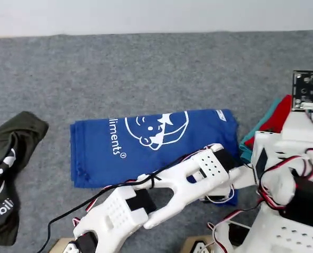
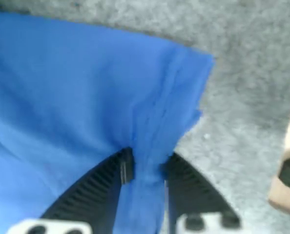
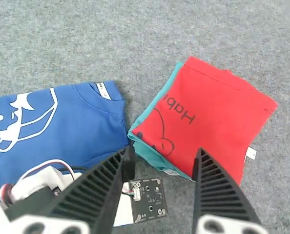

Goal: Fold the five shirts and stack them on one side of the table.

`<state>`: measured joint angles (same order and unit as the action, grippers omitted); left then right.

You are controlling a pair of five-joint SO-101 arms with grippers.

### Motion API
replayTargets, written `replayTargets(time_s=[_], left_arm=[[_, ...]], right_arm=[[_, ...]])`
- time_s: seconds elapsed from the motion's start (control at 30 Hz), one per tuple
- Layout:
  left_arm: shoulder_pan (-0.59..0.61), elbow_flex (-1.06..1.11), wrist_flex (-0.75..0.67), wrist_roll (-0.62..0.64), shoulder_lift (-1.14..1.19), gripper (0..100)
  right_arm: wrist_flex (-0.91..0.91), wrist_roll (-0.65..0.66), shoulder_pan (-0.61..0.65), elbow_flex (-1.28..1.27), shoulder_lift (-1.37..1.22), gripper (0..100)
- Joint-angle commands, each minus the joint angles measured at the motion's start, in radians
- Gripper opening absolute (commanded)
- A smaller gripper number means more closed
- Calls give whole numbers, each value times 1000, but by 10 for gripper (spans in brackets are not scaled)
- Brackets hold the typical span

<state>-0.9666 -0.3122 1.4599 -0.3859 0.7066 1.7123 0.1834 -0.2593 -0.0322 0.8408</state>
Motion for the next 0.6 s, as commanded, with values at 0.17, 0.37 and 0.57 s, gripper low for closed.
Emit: replayTargets(time_s=[0.17, 0.37, 0.57], left_arm=[[40, -35, 3, 0, 2, 5], [155, -151, 60, -3, 2, 5], [278, -295, 74, -3, 12, 5]], right_arm=[[22, -11, -12, 74, 4, 202], [22, -11, -12, 74, 4, 202], [22, -11, -12, 71, 4, 202]])
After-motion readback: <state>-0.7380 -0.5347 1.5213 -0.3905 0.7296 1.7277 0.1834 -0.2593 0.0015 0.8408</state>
